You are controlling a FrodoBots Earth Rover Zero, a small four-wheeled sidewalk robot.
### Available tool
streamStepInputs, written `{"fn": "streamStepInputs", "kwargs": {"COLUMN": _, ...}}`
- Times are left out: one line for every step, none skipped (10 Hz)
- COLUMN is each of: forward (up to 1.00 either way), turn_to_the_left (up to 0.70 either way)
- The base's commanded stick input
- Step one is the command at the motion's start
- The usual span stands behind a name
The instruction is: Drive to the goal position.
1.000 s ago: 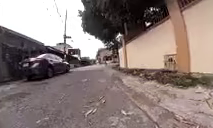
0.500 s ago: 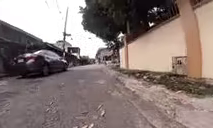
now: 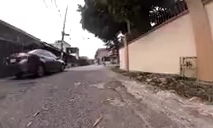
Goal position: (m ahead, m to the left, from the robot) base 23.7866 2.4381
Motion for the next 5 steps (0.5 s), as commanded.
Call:
{"fn": "streamStepInputs", "kwargs": {"forward": 0.70, "turn_to_the_left": 0.01}}
{"fn": "streamStepInputs", "kwargs": {"forward": 0.70, "turn_to_the_left": 0.01}}
{"fn": "streamStepInputs", "kwargs": {"forward": 0.70, "turn_to_the_left": 0.01}}
{"fn": "streamStepInputs", "kwargs": {"forward": 0.70, "turn_to_the_left": 0.01}}
{"fn": "streamStepInputs", "kwargs": {"forward": 0.70, "turn_to_the_left": 0.01}}
